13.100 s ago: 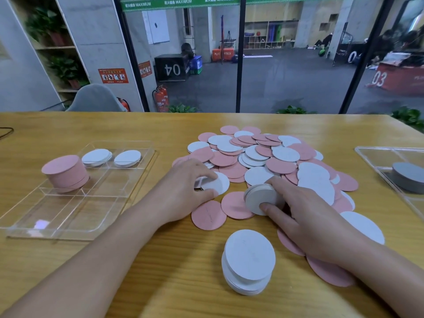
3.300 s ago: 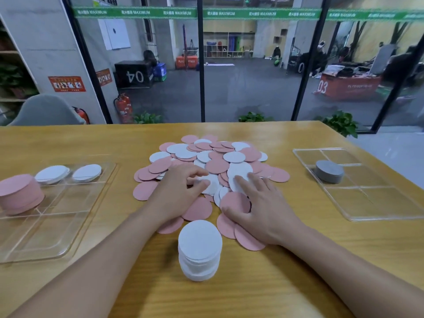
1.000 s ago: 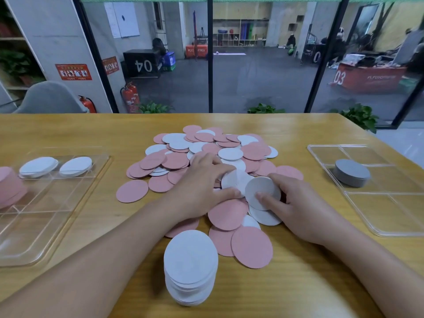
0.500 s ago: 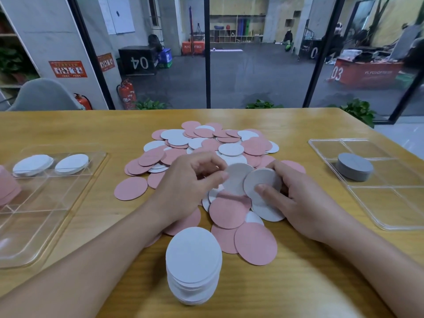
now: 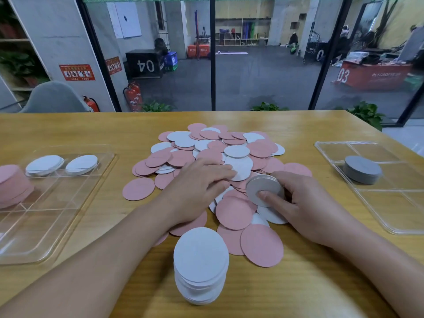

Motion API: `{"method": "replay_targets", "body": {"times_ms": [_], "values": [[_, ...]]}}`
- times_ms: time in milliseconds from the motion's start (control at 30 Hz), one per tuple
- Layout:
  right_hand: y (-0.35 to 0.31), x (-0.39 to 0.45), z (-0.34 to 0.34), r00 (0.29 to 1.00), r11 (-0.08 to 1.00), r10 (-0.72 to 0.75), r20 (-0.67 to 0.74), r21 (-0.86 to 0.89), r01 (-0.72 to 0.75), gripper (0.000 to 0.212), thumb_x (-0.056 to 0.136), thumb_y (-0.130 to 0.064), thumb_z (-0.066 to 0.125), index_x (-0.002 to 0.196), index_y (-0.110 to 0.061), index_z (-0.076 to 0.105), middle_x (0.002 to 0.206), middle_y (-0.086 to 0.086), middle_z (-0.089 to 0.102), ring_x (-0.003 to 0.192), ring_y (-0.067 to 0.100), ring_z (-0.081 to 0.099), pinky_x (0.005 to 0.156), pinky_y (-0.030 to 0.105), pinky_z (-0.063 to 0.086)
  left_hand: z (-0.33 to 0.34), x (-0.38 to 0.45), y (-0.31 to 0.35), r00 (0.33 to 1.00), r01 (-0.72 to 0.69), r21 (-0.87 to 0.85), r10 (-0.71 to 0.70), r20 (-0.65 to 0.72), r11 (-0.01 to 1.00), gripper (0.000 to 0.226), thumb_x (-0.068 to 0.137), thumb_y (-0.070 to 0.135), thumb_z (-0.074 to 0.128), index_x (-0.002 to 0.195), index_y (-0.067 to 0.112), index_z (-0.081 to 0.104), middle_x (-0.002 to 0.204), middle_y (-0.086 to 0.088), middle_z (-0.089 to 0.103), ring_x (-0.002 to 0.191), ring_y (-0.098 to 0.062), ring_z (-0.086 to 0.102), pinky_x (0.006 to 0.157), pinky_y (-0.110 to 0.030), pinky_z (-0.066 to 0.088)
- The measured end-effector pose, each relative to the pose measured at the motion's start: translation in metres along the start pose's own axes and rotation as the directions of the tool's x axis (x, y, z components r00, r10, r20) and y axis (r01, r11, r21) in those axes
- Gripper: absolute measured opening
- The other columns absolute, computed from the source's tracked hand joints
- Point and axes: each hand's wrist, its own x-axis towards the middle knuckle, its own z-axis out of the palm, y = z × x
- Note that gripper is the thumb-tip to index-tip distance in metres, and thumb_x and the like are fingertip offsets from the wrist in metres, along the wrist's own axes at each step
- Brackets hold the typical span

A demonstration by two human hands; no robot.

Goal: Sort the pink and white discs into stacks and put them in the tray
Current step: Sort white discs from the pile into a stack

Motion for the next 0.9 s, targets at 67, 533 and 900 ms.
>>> {"method": "replay_targets", "body": {"times_ms": [67,533,900], "values": [[0.000,-0.001,-0.001,1.000,1.000,-0.003,-0.009,-0.028,0.003,0.018,0.104,-0.036,0.068,0.088,-0.029,0.066,0.083,-0.015,0.063,0.072,0.012,0.054,0.063,0.025,0.042,-0.002,-0.003,-0.002,0.996,0.002,-0.059,-0.007,-0.085,0.998,0.024,0.111,0.041,0.062,0.128,0.039,0.079,0.133,0.025,0.069,0.132,0.007,0.043,0.115,-0.037,0.038],[-0.003,0.000,0.003,1.000,1.000,-0.002,0.005,0.029,0.001,0.012,0.103,-0.035,0.071,0.110,-0.042,0.064,0.095,-0.028,0.067,0.085,0.007,0.063,0.069,0.023,0.049,0.006,0.006,0.004,0.985,0.076,0.039,-0.069,-0.161,0.996,0.044,0.101,0.056,0.069,0.139,0.035,0.068,0.122,0.015,0.058,0.120,-0.011,0.043,0.101,-0.030,0.037],[-0.005,0.000,0.004,0.999,0.999,-0.021,0.029,-0.033,0.022,0.015,0.107,-0.036,0.064,0.097,-0.042,0.055,0.091,-0.032,0.062,0.080,0.004,0.057,0.066,0.020,0.042,-0.003,0.001,0.005,0.938,0.096,-0.394,-0.216,-0.272,0.914,0.018,0.096,0.024,0.082,0.103,0.034,0.069,0.098,0.013,0.072,0.088,-0.011,0.061,0.075,-0.022,0.047]]}}
